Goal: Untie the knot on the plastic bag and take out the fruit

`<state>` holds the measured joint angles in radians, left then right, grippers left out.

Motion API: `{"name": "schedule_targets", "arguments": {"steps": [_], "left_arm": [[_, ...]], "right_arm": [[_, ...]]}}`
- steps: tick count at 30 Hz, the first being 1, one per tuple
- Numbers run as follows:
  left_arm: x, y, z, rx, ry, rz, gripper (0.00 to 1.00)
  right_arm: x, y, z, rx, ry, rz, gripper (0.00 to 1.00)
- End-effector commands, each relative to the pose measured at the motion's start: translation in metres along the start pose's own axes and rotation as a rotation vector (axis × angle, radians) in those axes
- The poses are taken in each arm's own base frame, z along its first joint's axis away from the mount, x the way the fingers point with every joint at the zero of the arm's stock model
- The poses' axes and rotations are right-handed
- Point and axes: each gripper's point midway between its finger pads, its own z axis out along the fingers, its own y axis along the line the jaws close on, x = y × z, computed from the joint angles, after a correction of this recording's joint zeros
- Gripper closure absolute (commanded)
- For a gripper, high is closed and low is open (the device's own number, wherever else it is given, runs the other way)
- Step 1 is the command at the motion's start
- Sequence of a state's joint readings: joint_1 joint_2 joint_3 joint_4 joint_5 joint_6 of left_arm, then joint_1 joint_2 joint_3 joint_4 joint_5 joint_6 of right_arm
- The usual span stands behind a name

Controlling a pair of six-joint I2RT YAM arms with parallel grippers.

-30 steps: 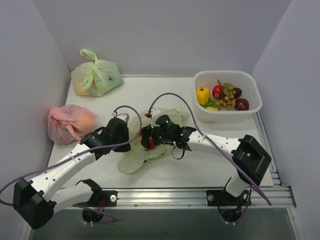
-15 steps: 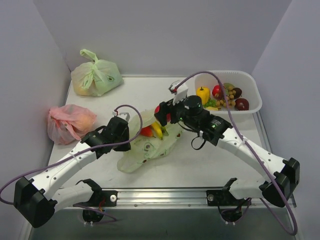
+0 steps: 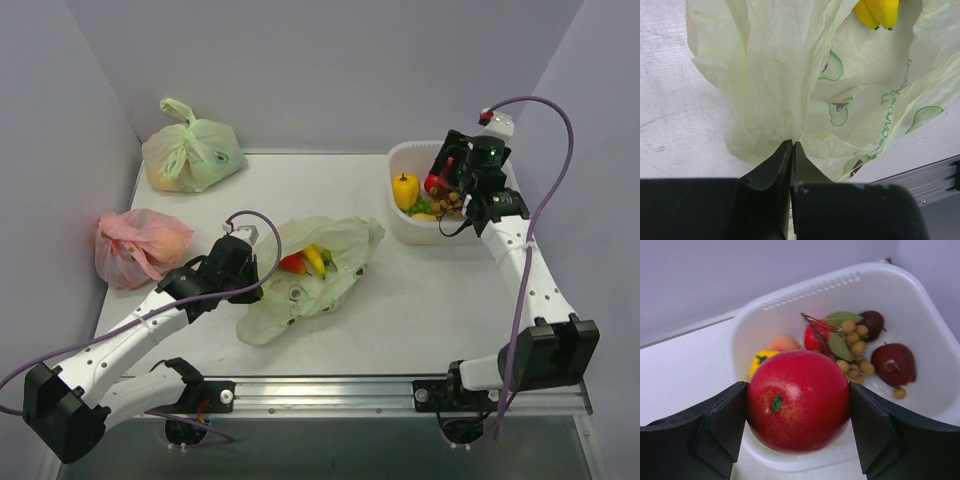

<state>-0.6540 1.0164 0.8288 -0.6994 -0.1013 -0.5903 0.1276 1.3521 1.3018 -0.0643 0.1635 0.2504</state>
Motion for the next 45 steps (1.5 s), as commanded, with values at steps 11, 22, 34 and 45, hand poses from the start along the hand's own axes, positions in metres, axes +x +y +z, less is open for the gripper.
{"name": "schedule_targets", "arguments": {"steps": [11, 22, 34, 45], "left_arm": [[-0.005, -0.01, -0.006, 0.088, -0.063, -0.012, 1.0], [-0.012, -0.014, -0.009, 0.098, -0.08, -0.013, 1.0], [-0.022, -0.021, -0.01, 0.105, -0.081, 0.0, 1.0], [-0.03, -0.03, -0.012, 0.121, -0.077, -0.013, 1.0]], "right_arm": [[-0.002, -0.129, 0.05, 0.517, 0.086, 0.113, 0.04], [0.001, -0.048, 0.001, 0.205, 0.115, 0.004, 0.02], [0.073, 0.164, -0.153, -0.666, 0.144, -0.36, 0.11], [0.199, 0.25, -0.21, -0.978, 0.383, -0.501, 0.18]]}}
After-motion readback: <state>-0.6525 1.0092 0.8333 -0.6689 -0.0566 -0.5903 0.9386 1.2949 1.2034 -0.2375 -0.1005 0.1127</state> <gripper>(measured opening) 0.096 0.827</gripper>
